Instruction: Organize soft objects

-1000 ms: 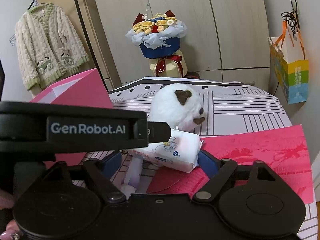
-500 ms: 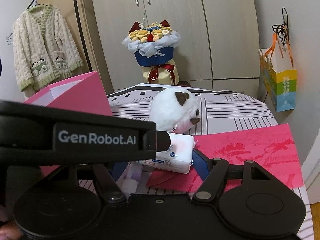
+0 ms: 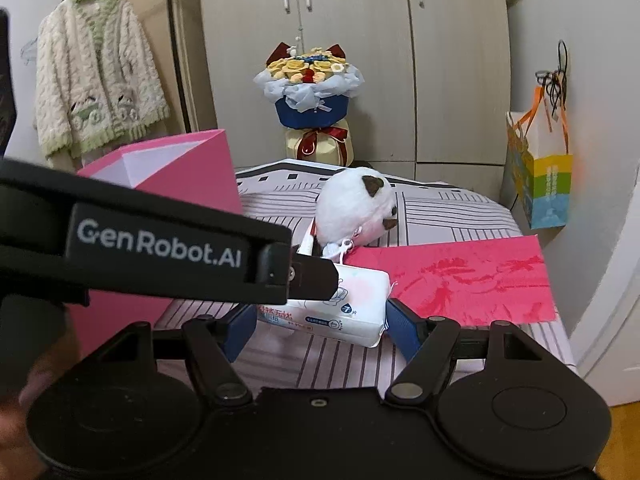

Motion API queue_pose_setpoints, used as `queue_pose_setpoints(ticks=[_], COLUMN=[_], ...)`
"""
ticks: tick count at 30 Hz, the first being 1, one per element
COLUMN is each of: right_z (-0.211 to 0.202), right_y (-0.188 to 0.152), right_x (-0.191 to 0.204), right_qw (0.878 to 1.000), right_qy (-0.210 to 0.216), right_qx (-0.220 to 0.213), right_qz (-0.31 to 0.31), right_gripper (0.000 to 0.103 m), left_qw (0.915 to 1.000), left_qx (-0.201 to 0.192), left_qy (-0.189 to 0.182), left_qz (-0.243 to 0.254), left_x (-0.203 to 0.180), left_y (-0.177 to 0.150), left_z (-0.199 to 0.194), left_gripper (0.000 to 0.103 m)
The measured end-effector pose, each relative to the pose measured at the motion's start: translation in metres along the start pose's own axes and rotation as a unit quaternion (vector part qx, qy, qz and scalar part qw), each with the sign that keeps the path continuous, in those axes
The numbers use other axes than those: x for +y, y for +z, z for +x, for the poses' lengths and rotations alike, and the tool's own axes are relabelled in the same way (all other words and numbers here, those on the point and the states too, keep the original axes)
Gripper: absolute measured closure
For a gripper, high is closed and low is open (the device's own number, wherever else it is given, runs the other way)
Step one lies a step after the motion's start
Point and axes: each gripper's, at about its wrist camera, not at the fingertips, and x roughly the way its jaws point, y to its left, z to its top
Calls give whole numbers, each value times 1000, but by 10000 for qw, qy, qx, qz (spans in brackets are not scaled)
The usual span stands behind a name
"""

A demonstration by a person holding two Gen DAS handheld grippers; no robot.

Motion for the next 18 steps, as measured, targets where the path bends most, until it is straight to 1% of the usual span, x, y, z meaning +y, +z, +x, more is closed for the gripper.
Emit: queue_pose_setpoints(ticks=[7,14,16,18], right_z=[-27,-61,-72,-84], right_y=[-9,-16,-16,-12], right_x=[15,33,39,46], right_qw=[9997,9990,9986,9981], right_qy=[-97,-141,-125,-99], right_qx=[64,93,108,107], right_qz=[-196,-406,-496,-591], right_gripper=[27,27,28,28], left_qw=[9998,9992,9991,9994], left_qx=[55,123,175,209], left_qy=[-83,-241,-206,-214], left_qz=[171,294,311,200], left_x=[-8,-14,-17,-17], left_y=[-18,-33,-35,-36], left_z=[-25,-59,-68,-78], left_gripper=[53,53,53,53])
